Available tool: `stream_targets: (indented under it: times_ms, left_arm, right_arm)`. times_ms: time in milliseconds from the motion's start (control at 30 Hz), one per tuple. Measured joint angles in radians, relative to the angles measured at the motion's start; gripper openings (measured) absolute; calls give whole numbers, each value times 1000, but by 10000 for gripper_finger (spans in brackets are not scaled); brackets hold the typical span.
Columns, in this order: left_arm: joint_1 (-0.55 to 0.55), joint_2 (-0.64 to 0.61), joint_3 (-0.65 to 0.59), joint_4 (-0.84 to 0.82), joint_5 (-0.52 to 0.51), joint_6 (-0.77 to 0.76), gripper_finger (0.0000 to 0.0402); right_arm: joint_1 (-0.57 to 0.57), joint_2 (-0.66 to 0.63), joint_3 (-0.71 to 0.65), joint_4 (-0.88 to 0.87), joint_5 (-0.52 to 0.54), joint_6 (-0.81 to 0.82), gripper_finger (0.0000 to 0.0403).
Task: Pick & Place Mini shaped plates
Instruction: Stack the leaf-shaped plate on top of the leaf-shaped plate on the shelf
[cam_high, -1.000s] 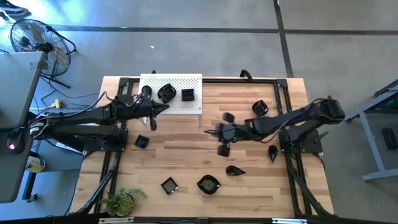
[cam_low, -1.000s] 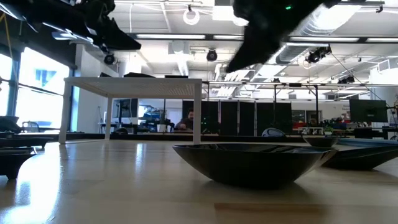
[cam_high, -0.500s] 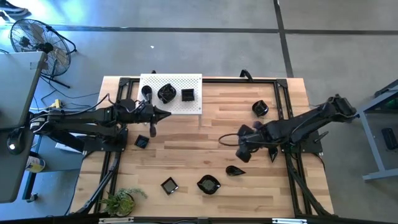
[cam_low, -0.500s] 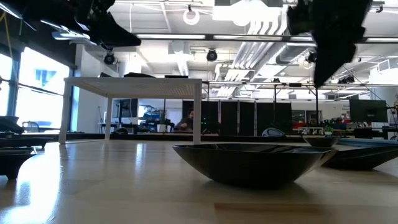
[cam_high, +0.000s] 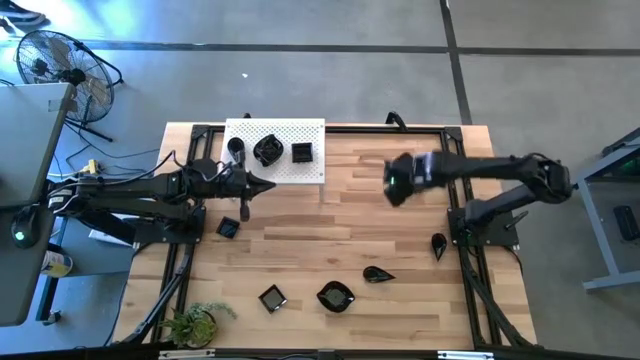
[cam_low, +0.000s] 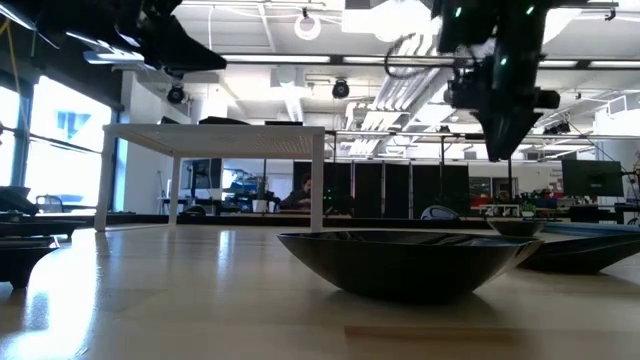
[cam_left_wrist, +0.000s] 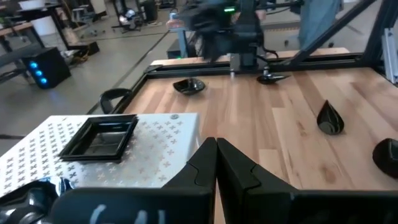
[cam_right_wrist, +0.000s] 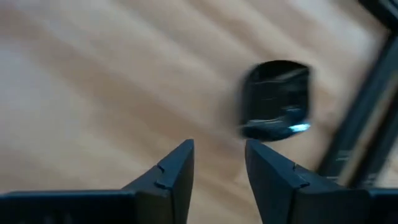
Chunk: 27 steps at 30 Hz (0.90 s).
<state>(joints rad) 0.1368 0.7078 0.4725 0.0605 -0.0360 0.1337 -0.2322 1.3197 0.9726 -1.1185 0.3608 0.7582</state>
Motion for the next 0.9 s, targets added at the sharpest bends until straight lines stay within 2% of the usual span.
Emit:
stream_targets:
  times_ms: [233,333,433,533,733,833,900]
  left_arm:
    - [0,0,0,-6,28,16,0]
    - [0,0,0,-10,68,5,0]
    - [0,0,0,-25,127,-15,0]
    - [0,0,-2,-49,160,-15,0]
    - [0,0,-21,-49,159,-15,0]
    - [0,0,-21,-50,159,-10,0]
    - [0,0,-21,-49,159,-4,0]
  right_arm:
    - [-441,-6,-27,52,-134,-396,134]
    - [-585,-6,-80,124,-189,-487,138]
    - [-680,-6,-149,200,-209,-523,143]
    - [-725,-5,-202,277,-211,-535,148]
    - [-717,-4,-238,403,-209,-489,147]
    - [-715,11,-254,461,-264,-470,143]
    - [-699,27,-256,462,-263,-469,143]
